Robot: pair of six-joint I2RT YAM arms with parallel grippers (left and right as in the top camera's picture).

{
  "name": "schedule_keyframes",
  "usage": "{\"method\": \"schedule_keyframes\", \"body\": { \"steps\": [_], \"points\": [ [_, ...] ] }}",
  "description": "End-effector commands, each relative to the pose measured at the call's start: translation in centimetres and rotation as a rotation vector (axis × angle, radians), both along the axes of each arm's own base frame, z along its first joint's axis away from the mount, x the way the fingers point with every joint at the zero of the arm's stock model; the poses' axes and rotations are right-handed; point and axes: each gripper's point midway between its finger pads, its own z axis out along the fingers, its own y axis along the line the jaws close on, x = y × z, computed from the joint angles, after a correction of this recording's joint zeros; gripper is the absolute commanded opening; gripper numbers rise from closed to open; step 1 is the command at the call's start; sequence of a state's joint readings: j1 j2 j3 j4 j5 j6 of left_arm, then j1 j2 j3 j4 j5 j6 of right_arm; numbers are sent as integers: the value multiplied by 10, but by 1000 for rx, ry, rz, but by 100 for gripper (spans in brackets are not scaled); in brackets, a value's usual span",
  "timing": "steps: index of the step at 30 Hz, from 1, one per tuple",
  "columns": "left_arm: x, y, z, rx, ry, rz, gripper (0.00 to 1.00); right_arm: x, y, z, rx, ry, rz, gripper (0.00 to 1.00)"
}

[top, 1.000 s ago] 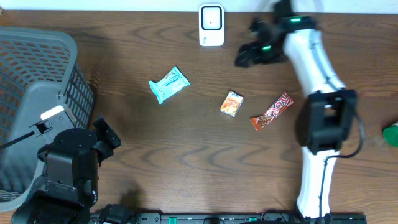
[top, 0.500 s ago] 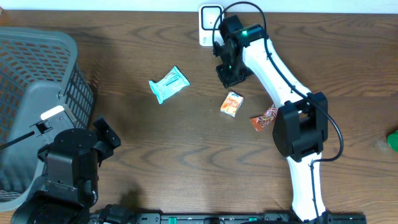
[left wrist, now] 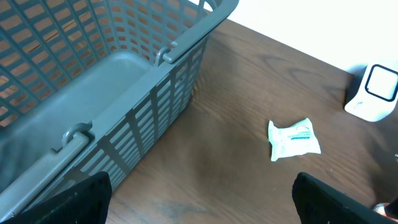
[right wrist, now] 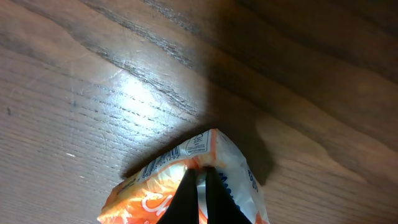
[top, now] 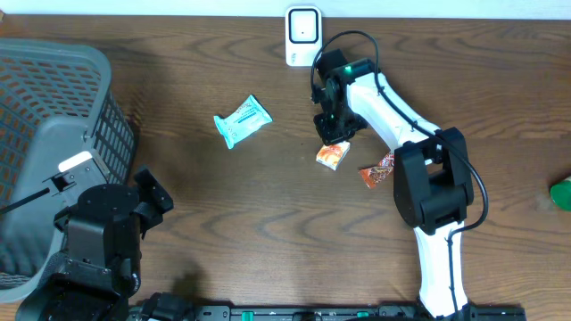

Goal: Scan the item barcode
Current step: 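Reach the right gripper to the orange snack packet and grasp it, then lift the orange packet with the right gripper toward the scanner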

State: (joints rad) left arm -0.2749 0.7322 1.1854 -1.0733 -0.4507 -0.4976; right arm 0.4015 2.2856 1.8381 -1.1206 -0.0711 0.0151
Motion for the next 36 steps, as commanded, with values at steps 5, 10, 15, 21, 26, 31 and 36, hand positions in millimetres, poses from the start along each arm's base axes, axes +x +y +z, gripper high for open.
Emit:
{"method": "schedule_keyframes", "body": {
  "steps": [5,10,15,21,26,31,36],
  "points": [
    [0,3,-1,8,4,15,93,11,7,44,31,-37,-15,1],
    [0,3,-1,8,4,15,93,8,11,80,57,-50,-10,1],
    [0,3,-1,8,4,15,93,-9,19,61,32,6,2,1],
    [0,3,-1,8,4,15,93,-33,9,17,-10,91,-68,1],
    [0,3,-1,8,4,15,93,-42,6,1,-24,117,-91,1],
    [0,3,-1,8,4,15,93,-22,15,32,31,29,-113,15],
    [0,3,-1,8,4,15,93,8,30,48,97,-91,-119,52]
  ]
}}
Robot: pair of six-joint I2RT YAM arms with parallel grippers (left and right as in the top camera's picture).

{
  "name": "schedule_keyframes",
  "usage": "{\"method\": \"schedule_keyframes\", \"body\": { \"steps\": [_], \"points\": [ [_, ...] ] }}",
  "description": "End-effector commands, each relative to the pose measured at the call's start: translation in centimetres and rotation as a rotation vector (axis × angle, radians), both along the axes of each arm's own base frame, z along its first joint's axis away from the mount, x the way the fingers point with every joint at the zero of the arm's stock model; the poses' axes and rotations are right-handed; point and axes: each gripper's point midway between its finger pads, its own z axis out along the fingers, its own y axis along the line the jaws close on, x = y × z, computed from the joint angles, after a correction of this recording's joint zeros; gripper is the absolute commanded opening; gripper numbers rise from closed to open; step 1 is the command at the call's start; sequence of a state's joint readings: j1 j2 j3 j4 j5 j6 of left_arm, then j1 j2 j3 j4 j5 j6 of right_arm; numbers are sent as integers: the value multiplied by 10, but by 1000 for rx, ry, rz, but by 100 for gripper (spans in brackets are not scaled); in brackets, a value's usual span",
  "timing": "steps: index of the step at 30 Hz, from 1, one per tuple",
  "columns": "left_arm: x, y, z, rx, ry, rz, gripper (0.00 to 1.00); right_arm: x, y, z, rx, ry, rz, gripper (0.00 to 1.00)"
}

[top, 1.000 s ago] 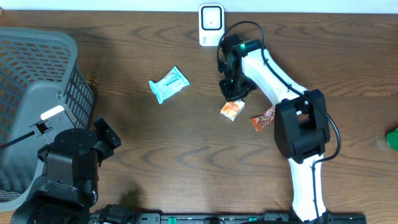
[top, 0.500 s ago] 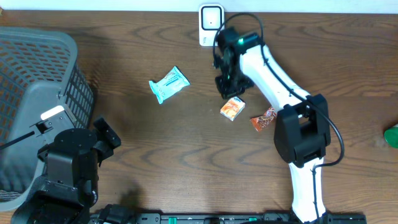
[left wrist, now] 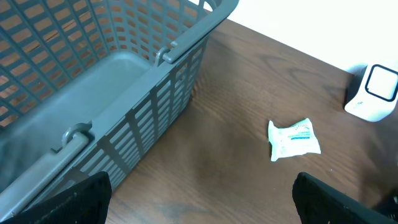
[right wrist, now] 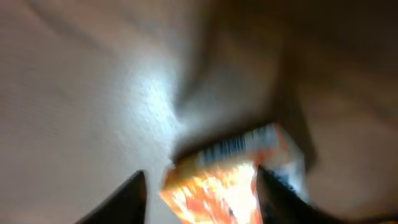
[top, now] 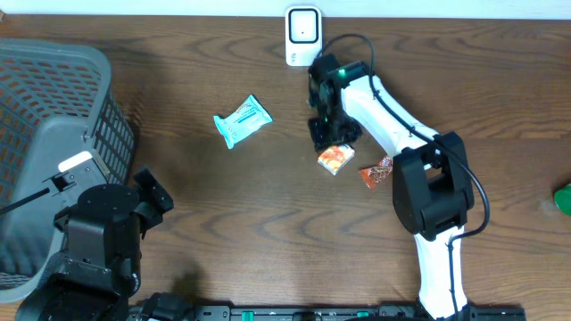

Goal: Scan the item barcode
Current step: 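Lift the orange packet with the right gripper toward the scanner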

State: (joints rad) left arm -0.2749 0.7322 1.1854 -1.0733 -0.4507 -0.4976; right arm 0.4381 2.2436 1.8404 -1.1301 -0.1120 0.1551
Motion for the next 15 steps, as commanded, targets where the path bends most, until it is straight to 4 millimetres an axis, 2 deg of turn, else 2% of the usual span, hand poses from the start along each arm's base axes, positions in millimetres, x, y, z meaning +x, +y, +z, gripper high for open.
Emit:
{"method": "schedule_keyframes", "body": {
  "steps": [1,2,4,7,15],
  "points": [
    [0,3,-1,8,4,15,93,21,11,28,54,-109,-20,47],
    [0,3,-1,8,4,15,93,23,13,26,60,-121,-25,36],
    [0,3,-1,8,4,15,93,26,19,23,72,-133,-35,20],
    [0,3,-1,9,4,15,93,23,24,20,71,-127,-29,3],
    [0,3,-1,8,4,15,93,17,27,10,59,-102,-26,1]
  ]
}}
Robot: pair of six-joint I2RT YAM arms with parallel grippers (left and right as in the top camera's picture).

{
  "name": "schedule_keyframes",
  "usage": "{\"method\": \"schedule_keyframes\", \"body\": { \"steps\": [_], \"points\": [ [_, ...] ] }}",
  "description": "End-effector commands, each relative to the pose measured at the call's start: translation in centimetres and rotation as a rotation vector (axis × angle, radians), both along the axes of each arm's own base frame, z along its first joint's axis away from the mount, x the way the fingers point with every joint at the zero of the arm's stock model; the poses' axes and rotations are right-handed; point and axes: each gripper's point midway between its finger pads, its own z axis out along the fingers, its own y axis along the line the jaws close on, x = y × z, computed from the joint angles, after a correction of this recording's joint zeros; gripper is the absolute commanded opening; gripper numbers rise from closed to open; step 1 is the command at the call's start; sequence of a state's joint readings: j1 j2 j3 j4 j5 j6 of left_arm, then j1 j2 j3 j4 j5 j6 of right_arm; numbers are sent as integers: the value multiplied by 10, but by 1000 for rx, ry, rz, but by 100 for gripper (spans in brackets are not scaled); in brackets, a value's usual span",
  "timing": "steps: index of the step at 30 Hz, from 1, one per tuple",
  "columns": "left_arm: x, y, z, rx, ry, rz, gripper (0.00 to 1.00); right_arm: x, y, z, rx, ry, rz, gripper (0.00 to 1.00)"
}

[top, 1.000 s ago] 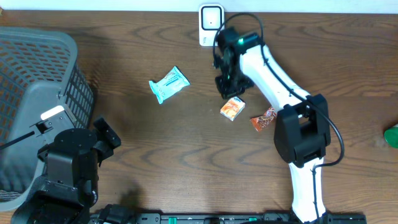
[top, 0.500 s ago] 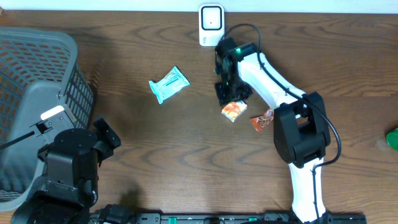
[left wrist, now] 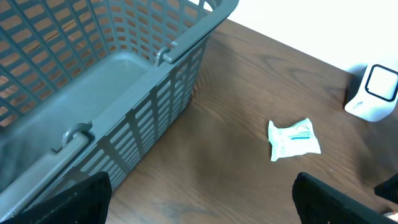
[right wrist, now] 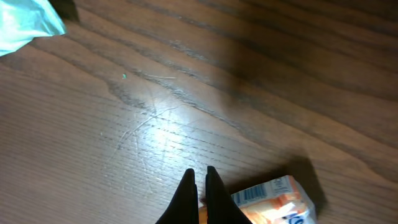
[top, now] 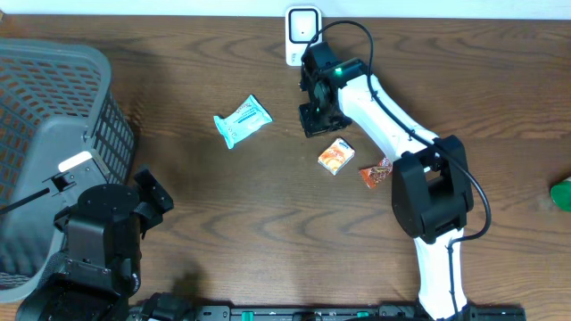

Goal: Scan the item barcode
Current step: 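Lift the orange packet with the right gripper toward the scanner, then lower the orange packet and release it beside the red candy bar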

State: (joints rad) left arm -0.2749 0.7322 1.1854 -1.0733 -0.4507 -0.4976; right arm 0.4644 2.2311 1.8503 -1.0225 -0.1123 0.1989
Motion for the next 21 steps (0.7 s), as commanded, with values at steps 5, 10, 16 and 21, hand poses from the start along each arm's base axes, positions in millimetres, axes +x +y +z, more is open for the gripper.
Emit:
{"method": "schedule_keyframes", "body": {
  "steps": [5,10,16,21],
  "points": [
    [0,3,-1,8,4,15,93,-13,-3,-20,-33,70,-33,1],
    [0,3,-1,8,4,15,93,-27,-8,-23,-68,126,-26,1],
    [0,3,-1,8,4,15,93,-41,-19,-25,-123,175,-24,1],
    [0,3,-1,8,4,15,93,-57,-25,-32,-154,231,-19,1]
  ]
}}
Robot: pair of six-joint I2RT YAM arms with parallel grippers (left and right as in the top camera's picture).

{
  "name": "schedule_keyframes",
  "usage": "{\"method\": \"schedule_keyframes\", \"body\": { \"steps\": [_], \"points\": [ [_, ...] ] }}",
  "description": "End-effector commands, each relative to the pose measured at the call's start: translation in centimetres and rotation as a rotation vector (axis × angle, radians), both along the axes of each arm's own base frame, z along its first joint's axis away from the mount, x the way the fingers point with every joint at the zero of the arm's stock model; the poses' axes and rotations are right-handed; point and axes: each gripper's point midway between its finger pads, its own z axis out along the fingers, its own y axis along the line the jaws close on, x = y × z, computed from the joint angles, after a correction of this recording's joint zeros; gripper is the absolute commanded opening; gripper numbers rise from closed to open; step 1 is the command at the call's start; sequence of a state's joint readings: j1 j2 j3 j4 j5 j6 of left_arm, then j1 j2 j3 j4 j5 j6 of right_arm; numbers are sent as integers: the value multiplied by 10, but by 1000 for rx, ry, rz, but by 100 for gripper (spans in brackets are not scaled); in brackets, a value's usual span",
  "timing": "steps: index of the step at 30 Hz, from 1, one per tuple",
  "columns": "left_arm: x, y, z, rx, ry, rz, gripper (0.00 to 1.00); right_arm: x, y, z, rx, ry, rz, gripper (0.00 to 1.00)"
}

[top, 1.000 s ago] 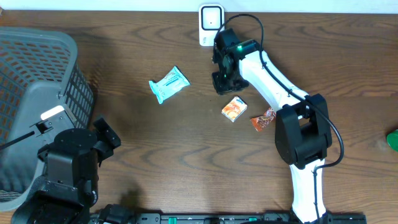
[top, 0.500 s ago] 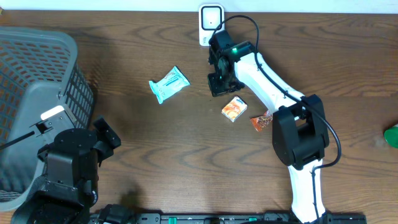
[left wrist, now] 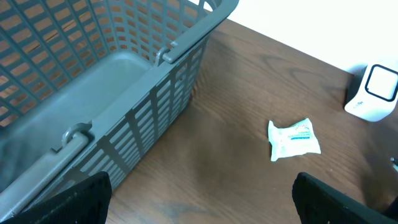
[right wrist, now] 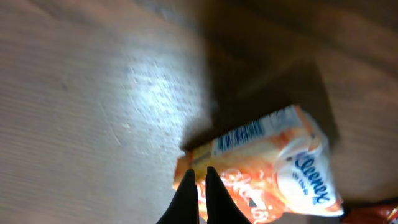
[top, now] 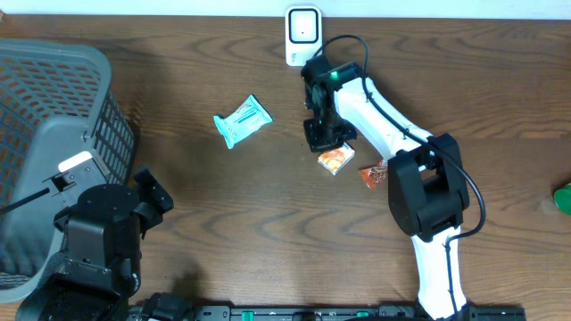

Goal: Scan the item barcode
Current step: 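Lower the orange packet and release it beside the red candy bar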

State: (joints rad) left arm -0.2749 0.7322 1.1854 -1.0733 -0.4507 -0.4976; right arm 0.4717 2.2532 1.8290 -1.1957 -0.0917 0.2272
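An orange Kleenex tissue pack lies flat on the wooden table, its barcode facing up along the far edge. My right gripper is shut, its fingertips over the pack's left end with nothing between them; whether they touch it is unclear. From overhead the right gripper sits just beyond the tissue pack. The white scanner stands at the table's back edge. My left gripper is open over bare wood near the basket.
A grey mesh basket fills the left side. A teal packet lies left of the right gripper, and an orange-red wrapper right of the tissue pack. A green object shows at the right edge.
My right gripper, still shut, has moved from the bare wood beyond and left of the pack back over the pack's left end. The pack and the left arm have not moved.
My right gripper was first shut on the orange pack's edge. Then it was open above the pack lying on the table. After that it was shut and empty, off to the pack's far left. Now it is shut over the pack's end.
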Motion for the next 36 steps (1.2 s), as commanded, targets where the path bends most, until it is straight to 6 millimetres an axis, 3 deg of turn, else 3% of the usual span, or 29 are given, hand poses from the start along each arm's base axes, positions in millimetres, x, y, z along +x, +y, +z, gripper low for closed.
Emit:
{"method": "schedule_keyframes", "body": {
  "steps": [1,7,12,20,28,36],
  "points": [
    [0,3,-1,8,4,15,93,-17,-4,-18,-43,58,19,1],
    [0,3,-1,9,4,15,93,-40,-11,-36,-75,121,43,1],
    [0,3,-1,9,4,15,93,-43,-24,-35,-137,123,70,1],
    [0,3,-1,9,4,15,93,-37,-79,4,-434,70,122,1],
    [0,3,-1,9,4,15,93,-17,-47,29,-260,-31,51,1],
    [0,3,-1,9,4,15,93,5,-71,31,-265,-86,-147,1]
  ]
}}
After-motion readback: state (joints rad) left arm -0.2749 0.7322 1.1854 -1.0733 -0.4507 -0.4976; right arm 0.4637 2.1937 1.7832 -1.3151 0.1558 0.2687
